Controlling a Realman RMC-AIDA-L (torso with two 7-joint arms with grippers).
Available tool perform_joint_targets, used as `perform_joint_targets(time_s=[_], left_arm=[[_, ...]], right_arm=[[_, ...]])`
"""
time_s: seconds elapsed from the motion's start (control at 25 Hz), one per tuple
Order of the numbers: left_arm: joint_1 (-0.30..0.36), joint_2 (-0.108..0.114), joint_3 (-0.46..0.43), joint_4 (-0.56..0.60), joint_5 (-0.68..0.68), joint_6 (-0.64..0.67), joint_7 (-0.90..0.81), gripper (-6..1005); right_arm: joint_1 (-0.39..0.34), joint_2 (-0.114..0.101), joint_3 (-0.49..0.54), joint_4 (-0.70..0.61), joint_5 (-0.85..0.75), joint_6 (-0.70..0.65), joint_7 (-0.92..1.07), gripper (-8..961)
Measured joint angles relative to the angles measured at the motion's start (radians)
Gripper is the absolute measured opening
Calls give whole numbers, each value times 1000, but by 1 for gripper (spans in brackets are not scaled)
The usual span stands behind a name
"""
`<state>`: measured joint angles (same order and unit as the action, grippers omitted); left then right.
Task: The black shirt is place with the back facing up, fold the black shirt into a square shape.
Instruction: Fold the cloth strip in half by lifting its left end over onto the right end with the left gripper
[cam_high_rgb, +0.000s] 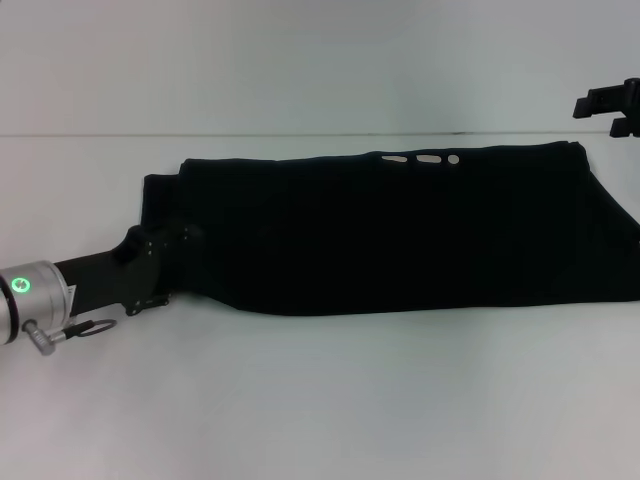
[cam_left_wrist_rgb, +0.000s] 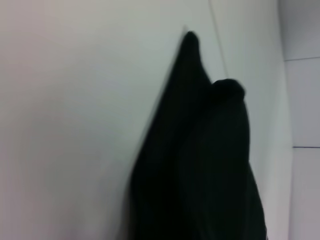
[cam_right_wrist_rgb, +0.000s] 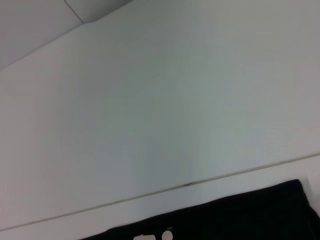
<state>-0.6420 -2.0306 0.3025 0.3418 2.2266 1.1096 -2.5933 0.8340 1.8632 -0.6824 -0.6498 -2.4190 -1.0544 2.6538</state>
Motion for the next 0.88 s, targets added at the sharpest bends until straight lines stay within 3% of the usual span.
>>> perform_joint_targets(time_s=[0.36,0.76,0.88], left_arm=[[-44,3,53,-12,1,-73,-17,695],[-41,8,60,9,0,-49,14,620],[-47,8,88,12,1,-52,22,474]], right_arm=[[6,2,6,-1,0,-3,0,686],[-2,-1,9,-1,2,-6,0,686],[-2,-1,9,-1,4,-7,0,686]])
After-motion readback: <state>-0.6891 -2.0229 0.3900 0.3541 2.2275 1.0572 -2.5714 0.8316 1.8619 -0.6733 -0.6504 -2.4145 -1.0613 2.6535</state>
